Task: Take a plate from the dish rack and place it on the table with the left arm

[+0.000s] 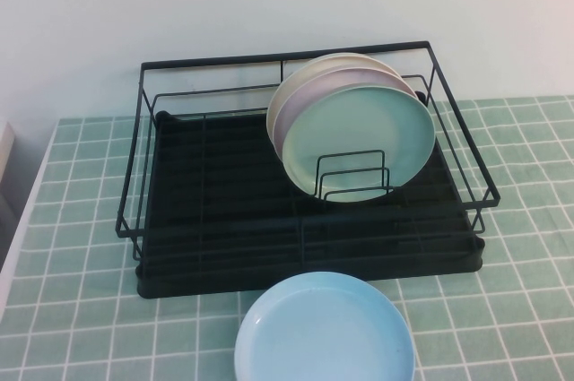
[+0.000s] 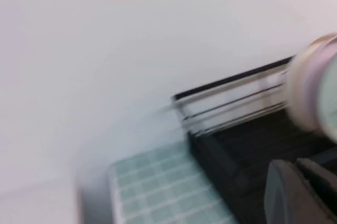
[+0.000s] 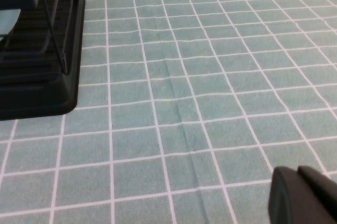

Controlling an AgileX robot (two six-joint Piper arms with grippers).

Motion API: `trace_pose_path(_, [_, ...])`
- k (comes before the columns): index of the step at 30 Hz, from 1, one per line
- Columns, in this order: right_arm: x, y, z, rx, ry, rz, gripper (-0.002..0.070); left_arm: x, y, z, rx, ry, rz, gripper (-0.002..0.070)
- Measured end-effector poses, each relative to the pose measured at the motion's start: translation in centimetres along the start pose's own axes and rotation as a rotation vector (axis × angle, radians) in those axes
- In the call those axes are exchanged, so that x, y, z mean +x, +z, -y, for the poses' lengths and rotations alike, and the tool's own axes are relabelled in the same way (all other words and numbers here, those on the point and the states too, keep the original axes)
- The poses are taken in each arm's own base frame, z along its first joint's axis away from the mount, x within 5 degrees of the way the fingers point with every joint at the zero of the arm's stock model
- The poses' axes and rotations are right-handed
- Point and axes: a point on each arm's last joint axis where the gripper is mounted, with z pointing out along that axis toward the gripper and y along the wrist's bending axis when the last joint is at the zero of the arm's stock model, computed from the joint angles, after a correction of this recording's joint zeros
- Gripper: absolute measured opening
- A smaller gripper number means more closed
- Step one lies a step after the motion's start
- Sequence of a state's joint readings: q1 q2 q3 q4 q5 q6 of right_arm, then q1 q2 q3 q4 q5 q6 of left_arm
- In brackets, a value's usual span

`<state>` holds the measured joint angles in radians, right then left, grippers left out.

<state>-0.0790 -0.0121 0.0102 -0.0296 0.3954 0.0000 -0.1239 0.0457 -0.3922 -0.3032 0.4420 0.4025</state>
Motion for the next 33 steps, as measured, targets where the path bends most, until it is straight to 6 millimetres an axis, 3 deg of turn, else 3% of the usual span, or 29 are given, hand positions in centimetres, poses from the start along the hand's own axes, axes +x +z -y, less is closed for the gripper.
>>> trace_pose_path(6, [0.0,0.0,0.0,0.0,0.0,0.0,-0.0002,6.6,1.4,-0.5,-0.163,0.016,-0.183,-0.0002])
trace_pose_path(15, [0.0,0.0,0.0,0.0,0.0,0.0,-0.0002,12.1,2.5,-0.5,-0.211,-0.064,-0.273,-0.0002])
trace_pose_path(33, [0.0,0.0,0.0,0.0,0.0,0.0,-0.0002,12.2,2.5,-0.5,-0.222,-0.123,-0.27,-0.0002])
